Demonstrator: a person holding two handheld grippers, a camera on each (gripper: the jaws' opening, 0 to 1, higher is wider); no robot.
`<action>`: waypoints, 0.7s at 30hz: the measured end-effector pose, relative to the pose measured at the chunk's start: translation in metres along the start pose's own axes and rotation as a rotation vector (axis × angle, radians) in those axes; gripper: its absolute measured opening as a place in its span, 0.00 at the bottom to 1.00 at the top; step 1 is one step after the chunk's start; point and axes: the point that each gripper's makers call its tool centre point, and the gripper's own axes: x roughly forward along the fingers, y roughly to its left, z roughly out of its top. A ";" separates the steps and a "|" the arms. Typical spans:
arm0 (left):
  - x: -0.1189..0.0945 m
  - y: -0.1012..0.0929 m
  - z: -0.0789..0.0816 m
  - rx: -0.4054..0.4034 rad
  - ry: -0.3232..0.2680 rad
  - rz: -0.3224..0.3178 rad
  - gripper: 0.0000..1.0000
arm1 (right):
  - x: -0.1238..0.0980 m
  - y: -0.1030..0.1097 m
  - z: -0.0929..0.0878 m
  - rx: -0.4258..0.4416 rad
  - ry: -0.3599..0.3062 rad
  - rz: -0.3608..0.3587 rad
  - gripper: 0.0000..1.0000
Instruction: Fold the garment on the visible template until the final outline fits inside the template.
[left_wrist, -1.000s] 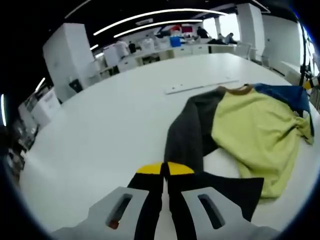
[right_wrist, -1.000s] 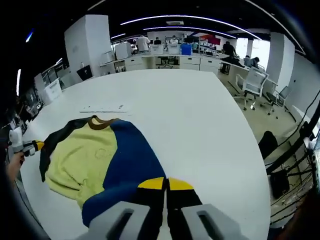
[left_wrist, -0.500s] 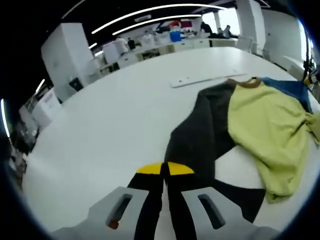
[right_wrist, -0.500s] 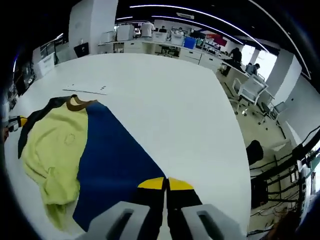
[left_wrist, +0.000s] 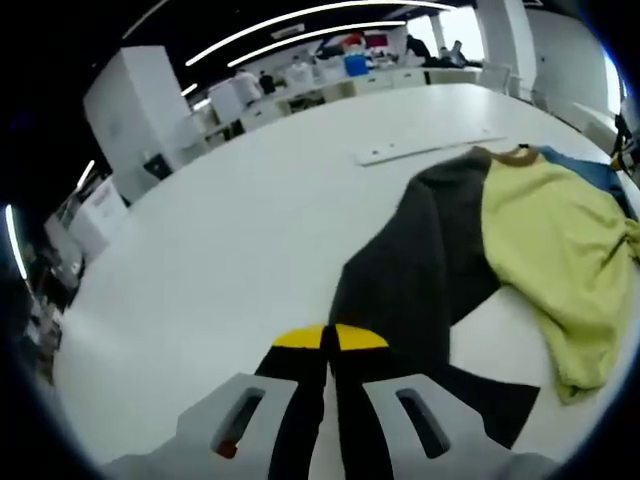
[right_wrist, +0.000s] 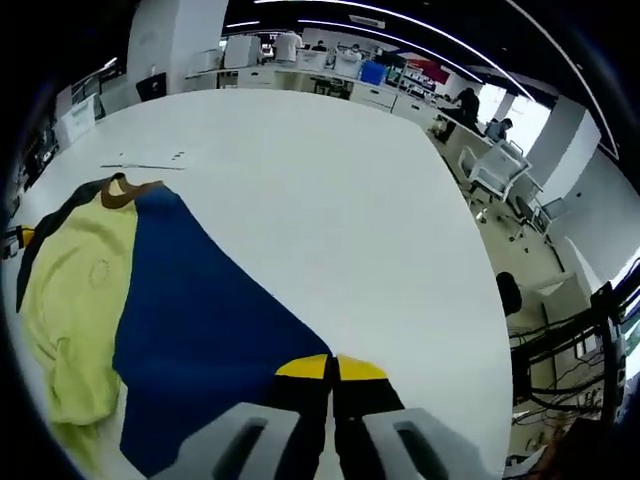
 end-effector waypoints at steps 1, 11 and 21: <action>0.001 0.001 0.000 0.001 0.001 0.004 0.00 | 0.001 0.000 0.000 0.007 0.000 -0.001 0.00; 0.012 0.013 -0.003 -0.022 0.022 0.021 0.00 | 0.006 -0.001 -0.001 0.037 -0.002 -0.003 0.00; 0.002 0.015 0.008 -0.046 -0.011 0.036 0.33 | -0.009 0.002 0.014 0.178 -0.073 0.011 0.26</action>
